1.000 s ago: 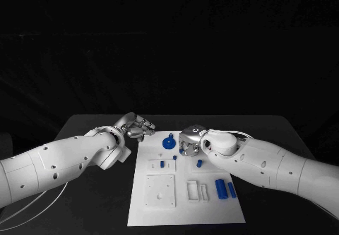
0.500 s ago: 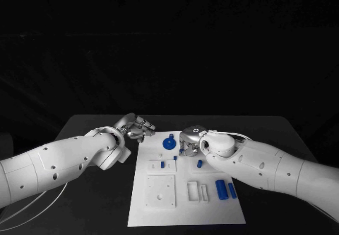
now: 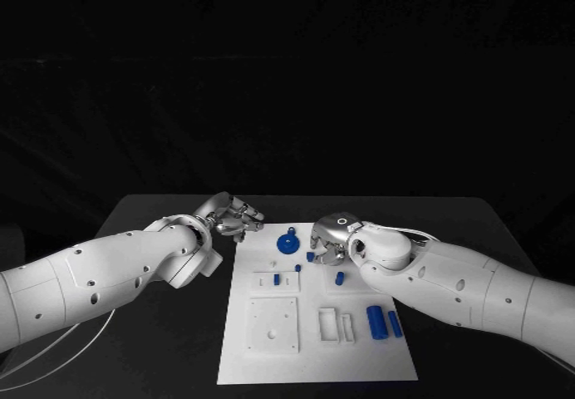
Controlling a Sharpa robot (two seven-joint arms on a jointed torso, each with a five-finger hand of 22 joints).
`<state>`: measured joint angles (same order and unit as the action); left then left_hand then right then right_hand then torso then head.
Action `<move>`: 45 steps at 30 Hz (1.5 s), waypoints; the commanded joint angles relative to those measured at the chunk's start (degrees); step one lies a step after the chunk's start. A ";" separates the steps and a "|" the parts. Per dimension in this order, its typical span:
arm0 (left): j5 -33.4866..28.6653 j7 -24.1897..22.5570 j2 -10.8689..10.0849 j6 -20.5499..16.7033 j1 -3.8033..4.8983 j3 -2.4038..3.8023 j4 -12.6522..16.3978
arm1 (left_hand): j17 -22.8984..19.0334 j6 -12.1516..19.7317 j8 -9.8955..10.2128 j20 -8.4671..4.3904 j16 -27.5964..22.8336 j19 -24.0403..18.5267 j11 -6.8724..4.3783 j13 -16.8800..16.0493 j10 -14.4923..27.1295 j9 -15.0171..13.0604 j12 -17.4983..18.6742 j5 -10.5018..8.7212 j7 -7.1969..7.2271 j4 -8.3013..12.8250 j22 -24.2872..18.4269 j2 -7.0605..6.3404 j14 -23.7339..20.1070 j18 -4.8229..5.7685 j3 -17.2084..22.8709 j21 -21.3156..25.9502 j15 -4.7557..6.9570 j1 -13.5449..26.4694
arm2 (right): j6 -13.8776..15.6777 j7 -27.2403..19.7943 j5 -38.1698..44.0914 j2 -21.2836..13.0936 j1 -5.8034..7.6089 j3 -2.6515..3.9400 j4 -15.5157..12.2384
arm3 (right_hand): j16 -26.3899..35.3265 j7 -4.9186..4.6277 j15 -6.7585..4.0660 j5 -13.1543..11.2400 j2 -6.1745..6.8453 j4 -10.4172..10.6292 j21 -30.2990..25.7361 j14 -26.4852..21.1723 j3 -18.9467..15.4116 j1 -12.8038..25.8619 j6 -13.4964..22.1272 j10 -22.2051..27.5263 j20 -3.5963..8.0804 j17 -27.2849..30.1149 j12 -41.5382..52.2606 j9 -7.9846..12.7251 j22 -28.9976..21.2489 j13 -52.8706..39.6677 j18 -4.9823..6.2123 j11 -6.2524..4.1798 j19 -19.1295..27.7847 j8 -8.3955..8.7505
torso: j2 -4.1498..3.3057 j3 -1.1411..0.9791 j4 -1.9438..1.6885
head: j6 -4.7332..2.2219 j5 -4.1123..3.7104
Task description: Assemble the parts on the task board
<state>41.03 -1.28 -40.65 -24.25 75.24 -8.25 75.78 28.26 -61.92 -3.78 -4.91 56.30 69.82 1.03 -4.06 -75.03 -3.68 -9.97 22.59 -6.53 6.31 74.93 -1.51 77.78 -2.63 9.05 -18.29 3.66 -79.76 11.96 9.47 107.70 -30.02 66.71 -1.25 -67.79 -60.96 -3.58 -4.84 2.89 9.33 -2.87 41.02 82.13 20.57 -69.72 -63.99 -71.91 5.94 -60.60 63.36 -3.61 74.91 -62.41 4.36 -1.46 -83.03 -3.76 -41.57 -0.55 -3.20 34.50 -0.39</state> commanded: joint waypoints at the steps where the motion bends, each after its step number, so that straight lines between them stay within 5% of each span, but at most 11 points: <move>1: 0.30 -0.14 -0.08 0.45 0.09 0.02 0.15 | 0.10 0.21 0.21 0.18 -0.38 0.16 0.08 -0.01 0.41 0.06 -0.47 0.23 -0.05 0.32 1.23 -0.11 0.32 -0.62 0.30 -0.52 -0.16 -0.47 | 3.85 -4.25 -2.17 -0.63 -0.04 0.01 -0.81 | 0.06 0.37 -0.55 0.39 -0.03 -1.53 0.23 0.14 -0.36 -0.99 2.07 0.05 0.08 0.13 0.23 0.03 4.48 -0.03 0.05 -1.06 -0.29 0.17 | 0.01 0.01 0.04 | -0.01 -0.01; 8: 0.32 -0.14 -0.27 0.44 0.09 0.01 0.20 | 0.10 0.26 0.22 0.19 -0.39 0.09 0.10 -0.01 0.49 0.07 -0.52 0.28 -0.06 0.53 1.23 -0.10 0.33 -0.66 0.36 -0.69 -0.17 -0.41 | 4.12 -6.92 -3.27 -1.73 -0.03 0.03 -1.11 | 0.41 0.68 -0.96 1.20 -0.83 -3.64 -0.39 -0.13 -2.32 -2.53 2.95 0.32 0.69 0.31 -0.08 0.05 4.40 -0.04 -0.40 -1.37 -0.08 0.20 | -0.04 0.02 -0.05 | -0.05 -0.07; 14: 0.33 -0.12 -0.26 0.54 0.09 0.01 0.20 | 0.12 0.30 0.20 0.19 -0.38 0.03 0.12 -0.01 0.57 0.06 -0.59 0.30 -0.09 0.72 1.21 0.02 0.36 -0.69 0.41 -0.88 -0.18 -0.31 | 2.33 -9.11 -2.92 -1.26 -0.03 0.04 -0.09 | 0.74 1.11 -1.13 4.45 -2.69 -10.17 -0.54 -0.54 8.50 -3.61 1.03 0.88 0.94 0.53 0.06 0.08 4.41 -0.46 -0.58 -1.62 0.51 0.25 | -0.03 0.08 -0.19 | -0.01 -0.17; 20: 0.33 -0.14 -0.16 0.60 0.09 0.01 0.17 | 0.12 0.30 0.20 0.19 -0.38 0.03 0.12 -0.01 0.57 0.06 -0.59 0.30 -0.09 0.72 1.21 0.02 0.36 -0.69 0.41 -0.88 -0.18 -0.31 | 2.15 -10.04 -1.40 -0.08 -0.03 0.03 1.48 | 0.33 1.55 -1.25 4.33 -3.77 -13.14 0.94 -0.63 12.69 -1.82 0.33 0.98 1.11 0.16 0.70 0.08 4.49 -0.82 -0.61 -1.79 0.99 0.26 | -0.03 0.09 -0.19 | -0.02 -0.14; 45: 0.35 0.08 -0.20 0.98 0.09 0.00 0.33 | 0.12 0.30 0.20 0.19 -0.38 0.03 0.12 -0.01 0.57 0.06 -0.59 0.30 -0.09 0.72 1.21 0.02 0.36 -0.69 0.41 -0.88 -0.18 -0.31 | -3.97 -8.83 3.45 1.62 -0.04 -0.07 3.83 | -0.31 2.78 -1.39 7.73 -2.74 -13.25 3.11 -0.75 13.33 -2.76 1.69 1.02 1.24 -0.37 1.90 0.07 4.51 -0.26 -0.76 -2.17 1.89 0.23 | -0.09 0.06 -0.08 | 0.44 0.09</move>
<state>41.16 -1.07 -40.89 -23.90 75.24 -8.28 75.91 28.28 -61.92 -3.78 -4.91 56.30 69.82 1.23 -4.05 -74.83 -3.68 -10.33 22.57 -6.53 6.80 74.90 -1.51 77.78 -2.63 9.53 -18.96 3.66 -79.76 10.49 0.48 109.16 -28.38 66.69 -1.30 -63.85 -60.96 -0.82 -5.93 10.54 6.35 -16.07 43.90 81.57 33.71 -72.10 -62.28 -70.72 7.04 -60.92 65.15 -3.63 74.91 -62.61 4.36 -3.38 -81.47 -3.76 -41.61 -0.44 -3.31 34.91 -0.28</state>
